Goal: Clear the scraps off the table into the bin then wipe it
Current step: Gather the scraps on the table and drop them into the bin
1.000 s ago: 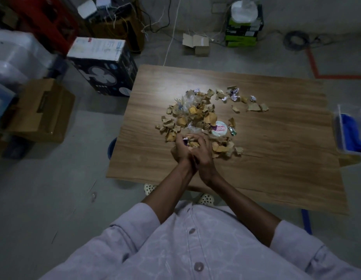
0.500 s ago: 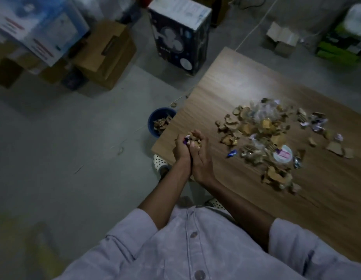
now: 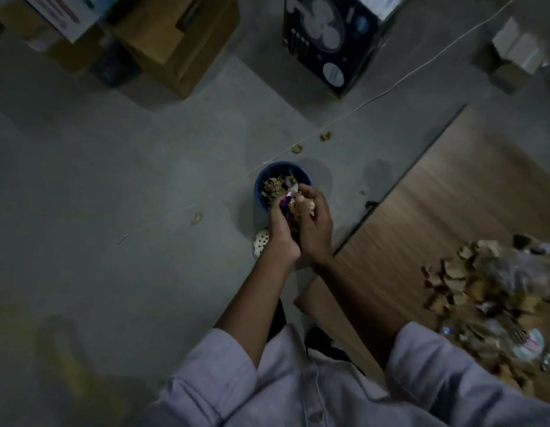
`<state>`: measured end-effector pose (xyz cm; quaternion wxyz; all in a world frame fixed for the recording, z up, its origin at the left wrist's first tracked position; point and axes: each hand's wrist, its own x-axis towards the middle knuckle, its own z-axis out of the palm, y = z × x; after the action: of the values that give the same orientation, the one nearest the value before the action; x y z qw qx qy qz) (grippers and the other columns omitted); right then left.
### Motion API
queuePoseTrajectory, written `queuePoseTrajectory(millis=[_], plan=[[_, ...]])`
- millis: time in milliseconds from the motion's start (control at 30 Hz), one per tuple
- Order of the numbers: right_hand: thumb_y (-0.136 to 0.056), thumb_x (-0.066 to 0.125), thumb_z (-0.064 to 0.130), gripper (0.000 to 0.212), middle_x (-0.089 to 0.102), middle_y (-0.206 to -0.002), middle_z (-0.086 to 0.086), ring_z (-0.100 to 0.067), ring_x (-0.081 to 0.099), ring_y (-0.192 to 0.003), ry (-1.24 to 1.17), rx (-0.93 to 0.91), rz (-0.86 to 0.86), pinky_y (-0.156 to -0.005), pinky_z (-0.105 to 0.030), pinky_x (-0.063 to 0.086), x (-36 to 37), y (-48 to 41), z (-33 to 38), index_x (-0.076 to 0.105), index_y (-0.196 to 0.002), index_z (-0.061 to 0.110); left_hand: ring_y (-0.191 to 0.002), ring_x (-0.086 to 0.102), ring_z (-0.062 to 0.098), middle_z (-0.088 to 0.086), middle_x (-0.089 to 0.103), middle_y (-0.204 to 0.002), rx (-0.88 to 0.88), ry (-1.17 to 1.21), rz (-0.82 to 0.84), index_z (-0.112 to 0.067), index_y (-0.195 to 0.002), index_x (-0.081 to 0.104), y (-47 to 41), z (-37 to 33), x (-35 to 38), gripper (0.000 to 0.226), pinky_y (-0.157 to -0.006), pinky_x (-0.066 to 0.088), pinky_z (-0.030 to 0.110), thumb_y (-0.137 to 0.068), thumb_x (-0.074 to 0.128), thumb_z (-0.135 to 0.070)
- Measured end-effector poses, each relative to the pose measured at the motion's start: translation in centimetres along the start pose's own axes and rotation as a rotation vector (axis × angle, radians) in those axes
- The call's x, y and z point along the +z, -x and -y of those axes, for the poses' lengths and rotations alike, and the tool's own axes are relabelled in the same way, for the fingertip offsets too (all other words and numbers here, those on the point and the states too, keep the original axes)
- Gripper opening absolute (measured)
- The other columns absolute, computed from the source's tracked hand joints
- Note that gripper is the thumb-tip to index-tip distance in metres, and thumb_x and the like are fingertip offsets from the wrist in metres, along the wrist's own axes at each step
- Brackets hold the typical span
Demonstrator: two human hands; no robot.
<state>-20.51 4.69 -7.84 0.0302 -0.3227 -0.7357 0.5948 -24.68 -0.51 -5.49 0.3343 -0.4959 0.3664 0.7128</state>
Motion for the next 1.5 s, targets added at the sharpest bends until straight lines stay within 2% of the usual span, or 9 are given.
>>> queuePoseTrajectory(millis=[300, 500, 633, 767, 900, 1000, 1200, 1400, 1500], plan=[[-0.091, 0.071, 0.012, 0.023, 0.076, -0.098, -0.002, -0.007, 0.071, -0.086, -0.449, 0.535, -0.361, -0.071, -0.018, 0.054, 7.6, -14.3, -7.6, 0.074, -0.114, 0.006, -0.097, 0.069, 0.026, 0.011, 0.076, -0.099, -0.078, -0.03, -0.087, -0.009, -0.114, 0.072, -16.9, -4.5, 3.4, 0.037, -0.08, 0.055, 0.034, -0.1, 0.057, -0.04], [-0.09, 0.073, 0.015, 0.025, 0.077, -0.105, -0.009, -0.024, 0.073, -0.099, -0.612, 0.751, -0.415, -0.088, -0.04, 0.061, 12.6, -21.0, -17.9, 0.076, -0.114, 0.01, -0.089, 0.069, 0.023, 0.008, 0.074, -0.097, -0.105, -0.16, -0.07, -0.008, -0.121, 0.068, -30.4, -4.6, 1.9, 0.04, -0.077, 0.056, 0.032, -0.1, 0.059, -0.04], [-0.098, 0.063, 0.034, 0.028, 0.078, -0.1, -0.007, -0.02, 0.075, -0.091, -0.562, 0.824, -0.286, -0.076, -0.036, 0.063, 12.7, -23.5, -23.0, 0.074, -0.112, 0.013, -0.095, 0.071, 0.028, 0.013, 0.074, -0.112, -0.098, -0.312, -0.118, -0.01, -0.131, 0.065, -37.1, -3.6, 0.0, 0.052, -0.07, 0.06, 0.036, -0.098, 0.06, -0.05], [-0.1, 0.05, 0.054, 0.048, 0.076, -0.107, -0.009, -0.028, 0.072, -0.103, -0.61, 0.907, -0.219, -0.083, -0.041, 0.061, 11.4, -25.6, -26.6, 0.069, -0.119, 0.015, -0.111, 0.066, 0.031, 0.015, 0.07, -0.121, -0.11, -0.336, -0.037, -0.01, -0.137, 0.061, -40.1, -3.3, -0.9, 0.065, -0.097, 0.054, 0.046, -0.098, 0.052, -0.061], [-0.104, 0.034, 0.056, 0.058, 0.068, -0.127, -0.007, -0.024, 0.066, -0.107, -0.643, 0.932, -0.23, -0.087, -0.037, 0.057, 9.8, -24.9, -25.0, 0.059, -0.136, 0.015, -0.116, 0.054, 0.025, 0.012, 0.054, -0.141, -0.106, -0.372, -0.109, -0.014, -0.147, 0.049, -37.8, -4.6, -0.4, 0.067, -0.09, 0.046, 0.037, -0.102, 0.041, -0.063], [-0.107, 0.03, 0.05, 0.056, 0.059, -0.134, -0.004, -0.008, 0.056, -0.088, -0.574, 0.971, -0.278, -0.065, -0.025, 0.042, 8.4, -23.2, -20.3, 0.051, -0.144, 0.015, -0.133, 0.046, 0.025, 0.004, 0.048, -0.143, -0.093, -0.415, -0.101, -0.017, -0.153, 0.042, -33.9, -5.4, 0.3, 0.07, -0.094, 0.042, 0.034, -0.102, 0.036, -0.064], [-0.109, 0.029, 0.045, 0.051, 0.064, -0.112, -0.001, -0.012, 0.056, -0.081, -0.874, 0.931, -0.32, -0.061, -0.029, 0.043, 4.9, -18.7, -9.2, 0.054, -0.141, 0.014, -0.139, 0.045, 0.025, 0.01, 0.045, -0.156, 0.1, -0.628, 0.097, -0.025, -0.153, 0.043, -24.7, -4.5, 3.3, 0.061, -0.12, 0.032, 0.048, -0.105, 0.032, -0.061], [-0.108, 0.027, 0.05, 0.057, 0.049, -0.151, -0.006, -0.024, 0.044, -0.138, -1.069, 0.643, -0.2, -0.116, -0.041, 0.034, -2.7, -13.1, -1.8, 0.052, -0.146, 0.015, -0.146, 0.038, 0.02, 0.008, 0.04, -0.159, 0.458, -0.771, 0.313, -0.02, -0.154, 0.042, -11.0, -1.5, 8.7, 0.053, -0.117, 0.035, 0.041, -0.11, 0.031, -0.047], [-0.108, 0.028, 0.046, 0.054, 0.052, -0.148, -0.006, -0.023, 0.045, -0.138, -1.072, 0.483, -0.123, -0.117, -0.044, 0.034, -9.5, -8.6, 1.0, 0.054, -0.143, 0.015, -0.137, 0.048, 0.014, 0.003, 0.05, -0.153, 0.634, -0.837, 0.355, -0.019, -0.15, 0.049, -4.3, 2.2, 9.5, 0.05, -0.102, 0.046, 0.031, -0.109, 0.035, -0.045]])
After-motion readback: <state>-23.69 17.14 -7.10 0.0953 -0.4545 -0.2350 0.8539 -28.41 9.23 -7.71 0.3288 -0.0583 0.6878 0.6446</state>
